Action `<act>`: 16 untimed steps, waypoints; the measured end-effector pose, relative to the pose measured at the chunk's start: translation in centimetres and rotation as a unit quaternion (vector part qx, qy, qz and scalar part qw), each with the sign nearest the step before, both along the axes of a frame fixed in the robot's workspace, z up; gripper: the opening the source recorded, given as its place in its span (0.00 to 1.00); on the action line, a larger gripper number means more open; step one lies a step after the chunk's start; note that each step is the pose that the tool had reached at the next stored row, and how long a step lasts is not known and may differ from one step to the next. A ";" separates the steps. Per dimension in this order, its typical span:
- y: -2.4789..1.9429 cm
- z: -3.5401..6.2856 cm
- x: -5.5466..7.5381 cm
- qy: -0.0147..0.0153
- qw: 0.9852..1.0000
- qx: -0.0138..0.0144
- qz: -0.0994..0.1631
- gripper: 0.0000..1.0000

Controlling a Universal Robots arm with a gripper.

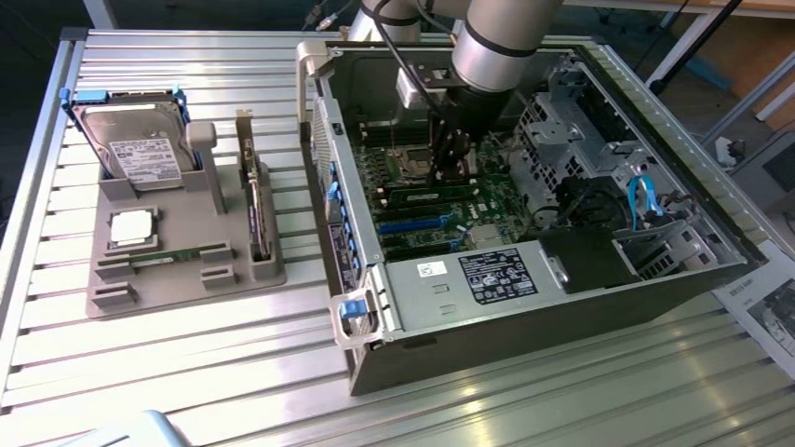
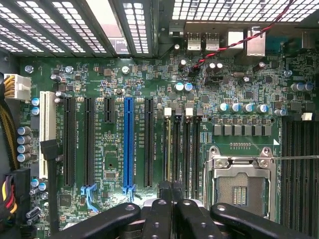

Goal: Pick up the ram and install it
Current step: 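Press down the ram until it locks into place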

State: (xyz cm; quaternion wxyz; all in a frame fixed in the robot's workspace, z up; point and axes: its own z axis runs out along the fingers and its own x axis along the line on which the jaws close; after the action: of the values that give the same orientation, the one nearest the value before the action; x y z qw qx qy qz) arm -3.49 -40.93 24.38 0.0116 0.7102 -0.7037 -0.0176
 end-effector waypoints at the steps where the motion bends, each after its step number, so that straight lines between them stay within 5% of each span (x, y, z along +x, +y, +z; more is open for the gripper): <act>1: -0.01 -0.06 0.0 0.000 1.000 0.000 0.000 0.10; 16: -0.04 -0.74 0.0 0.000 1.000 0.000 0.000 0.10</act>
State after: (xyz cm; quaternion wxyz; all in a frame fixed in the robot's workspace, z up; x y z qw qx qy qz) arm -3.50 -40.96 23.64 0.0119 0.7102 -0.7037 -0.0175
